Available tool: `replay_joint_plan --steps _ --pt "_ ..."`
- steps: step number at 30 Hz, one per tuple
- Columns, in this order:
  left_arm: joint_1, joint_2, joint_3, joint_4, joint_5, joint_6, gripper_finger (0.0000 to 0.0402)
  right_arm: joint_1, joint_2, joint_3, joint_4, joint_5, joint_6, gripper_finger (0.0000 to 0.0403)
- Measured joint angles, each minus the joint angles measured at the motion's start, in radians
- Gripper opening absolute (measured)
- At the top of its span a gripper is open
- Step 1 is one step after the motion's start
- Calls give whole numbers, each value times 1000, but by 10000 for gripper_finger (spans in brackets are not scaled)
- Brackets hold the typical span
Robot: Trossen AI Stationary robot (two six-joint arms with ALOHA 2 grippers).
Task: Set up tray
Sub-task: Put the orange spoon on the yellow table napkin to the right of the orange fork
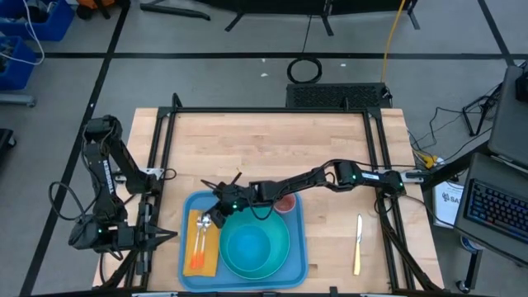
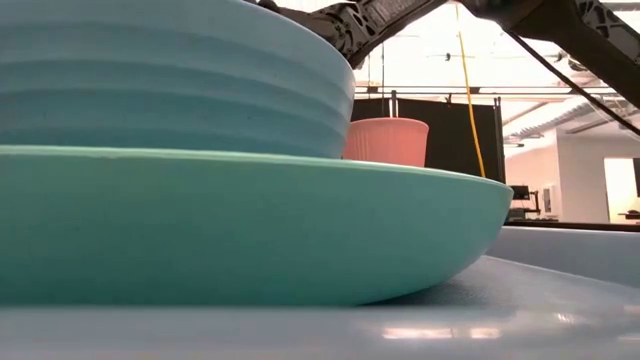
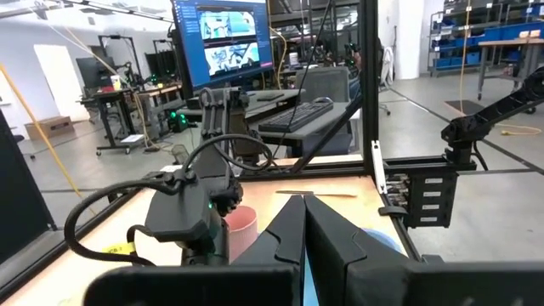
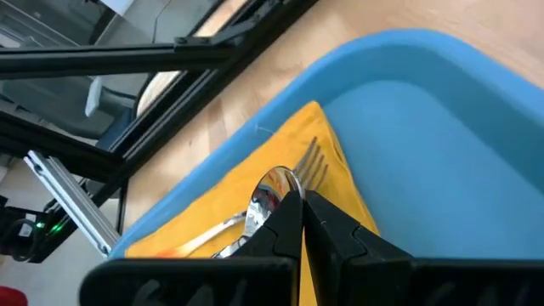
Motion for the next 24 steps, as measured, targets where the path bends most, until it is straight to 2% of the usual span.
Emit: replay_joint_plan --steps 14,24 --pt "0 0 0 -6 0 -6 10 -11 23 0 3 -8 17 0" --pt "0 0 0 -27 0 -20 10 -19 23 0 -8 -55 33 0"
